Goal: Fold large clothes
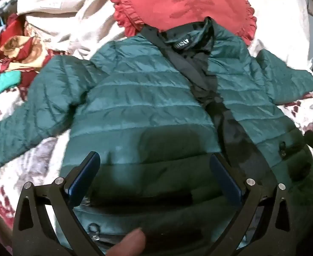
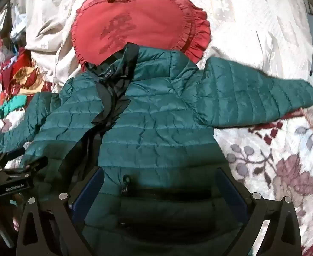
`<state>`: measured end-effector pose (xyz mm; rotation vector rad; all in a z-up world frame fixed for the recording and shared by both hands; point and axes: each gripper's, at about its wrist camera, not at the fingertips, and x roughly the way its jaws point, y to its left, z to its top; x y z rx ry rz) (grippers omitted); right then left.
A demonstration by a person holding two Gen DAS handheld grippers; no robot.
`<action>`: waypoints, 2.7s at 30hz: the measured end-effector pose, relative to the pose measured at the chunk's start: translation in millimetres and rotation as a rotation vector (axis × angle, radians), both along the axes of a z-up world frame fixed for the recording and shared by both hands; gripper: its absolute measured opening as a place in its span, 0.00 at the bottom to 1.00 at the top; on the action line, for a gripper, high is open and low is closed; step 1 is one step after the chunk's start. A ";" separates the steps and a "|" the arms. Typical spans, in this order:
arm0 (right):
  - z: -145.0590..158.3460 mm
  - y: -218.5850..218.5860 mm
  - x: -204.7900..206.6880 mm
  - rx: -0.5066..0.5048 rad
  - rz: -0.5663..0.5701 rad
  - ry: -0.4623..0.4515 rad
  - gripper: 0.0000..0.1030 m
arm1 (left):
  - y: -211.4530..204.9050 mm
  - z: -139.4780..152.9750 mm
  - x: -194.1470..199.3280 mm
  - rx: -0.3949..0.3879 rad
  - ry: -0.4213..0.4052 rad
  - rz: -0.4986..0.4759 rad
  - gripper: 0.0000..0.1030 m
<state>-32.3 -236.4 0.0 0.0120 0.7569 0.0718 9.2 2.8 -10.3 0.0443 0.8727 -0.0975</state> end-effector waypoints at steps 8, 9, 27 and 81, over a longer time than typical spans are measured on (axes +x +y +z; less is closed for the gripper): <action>1.9 -0.2 0.6 0.007 0.015 -0.020 1.00 | -4.5 -1.6 1.4 0.035 0.033 -0.026 1.00; 2.1 -0.2 1.4 0.006 0.016 -0.020 1.00 | -3.8 -0.8 0.8 0.038 0.024 -0.021 1.00; 0.6 1.1 -1.7 0.001 0.012 -0.004 1.00 | 0.4 3.2 -1.2 0.018 0.002 -0.016 1.00; 3.2 21.4 -0.7 -0.137 -0.003 -0.064 1.00 | 7.9 5.5 -8.5 -0.078 0.013 0.015 1.00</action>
